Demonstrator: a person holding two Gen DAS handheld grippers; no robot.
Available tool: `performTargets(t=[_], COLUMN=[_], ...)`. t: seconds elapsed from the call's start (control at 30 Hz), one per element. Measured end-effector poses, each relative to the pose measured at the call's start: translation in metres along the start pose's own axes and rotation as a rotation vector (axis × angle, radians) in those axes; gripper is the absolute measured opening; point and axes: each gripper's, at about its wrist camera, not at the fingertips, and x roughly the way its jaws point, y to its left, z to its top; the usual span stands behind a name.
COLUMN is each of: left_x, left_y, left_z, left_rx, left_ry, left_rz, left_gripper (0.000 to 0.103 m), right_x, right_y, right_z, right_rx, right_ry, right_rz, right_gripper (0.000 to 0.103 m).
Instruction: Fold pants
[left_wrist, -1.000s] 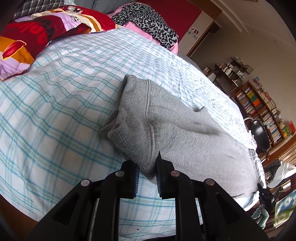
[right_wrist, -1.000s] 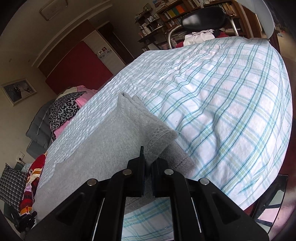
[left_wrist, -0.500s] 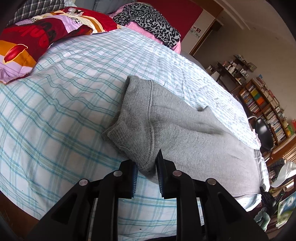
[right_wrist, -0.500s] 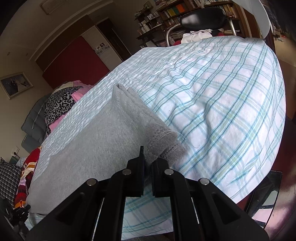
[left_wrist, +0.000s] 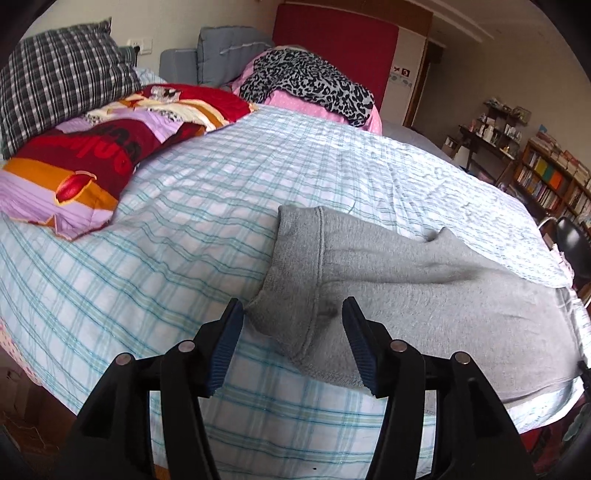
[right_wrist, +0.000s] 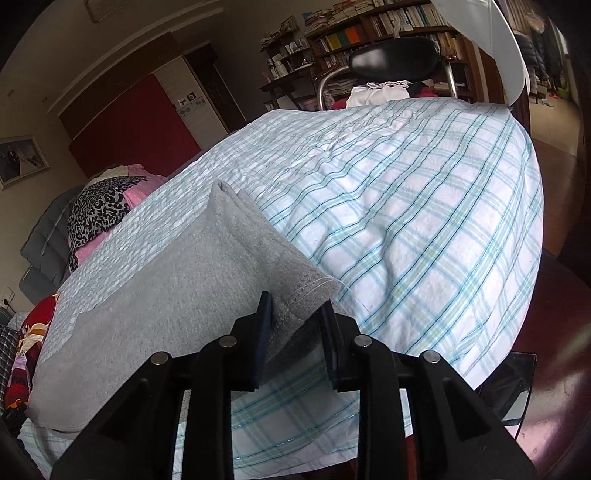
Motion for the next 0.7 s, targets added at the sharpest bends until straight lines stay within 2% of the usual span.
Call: performTargets(t=[0.03, 0.1, 0.2, 0.27, 0.33, 0.43, 0.6, 0.7], left_x=[-0.005, -0.013, -0.021, -0.018, -0.012, 0.001, 0.019, 0.025], left_y=[-0.006, -0.016, -0.036, -0.053, -0.072, -0.097, -0.121, -0.129], left_z=[0.002, 0.006, 0.009, 0.01, 0.009, 0.005, 0.0, -0.005], left_rx=[0.017, 0.05, 0.104, 0.141, 0.181, 0.228, 0.261, 0.284], left_ry=[-0.026, -0.078, -0.145, -0.151, -0.134, -0.105, -0.069, -0.064], left_rz=[0.01, 0.021, 0.028, -0.003, -0.043, -0.085, -0.121, -0.122], left_gripper=[0.058, 0.059, 0.06, 0.06, 0.06, 0.06, 0.06, 0.06], right_x=[-0.004, -0.012, -0.019, -0.018, -0.014, -0.002, 0.025, 0.033], right_y=[0.001, 0.002, 0.012, 0.026, 0.045, 0.076, 0.126, 0.157], right_z=[0.001, 0.002, 0.005, 0.005, 0.001, -0.008, -0.025, -0.036], right_rx=[-0.012, -0.034, -0.079, -0.117, -0.158, -0.206, -0.26, -0.321], right_ry=[-0.024, -0.076, -0.125, -0.124, -0.109, -0.061, 0.062, 0.106], right_rz=[-0.026, -0.077, -0.078, -0.034, 0.028, 0.126, 0.273, 0.331], right_gripper=[0.038, 0.039, 0.039, 0.04, 0.045, 0.047, 0.047, 0.047])
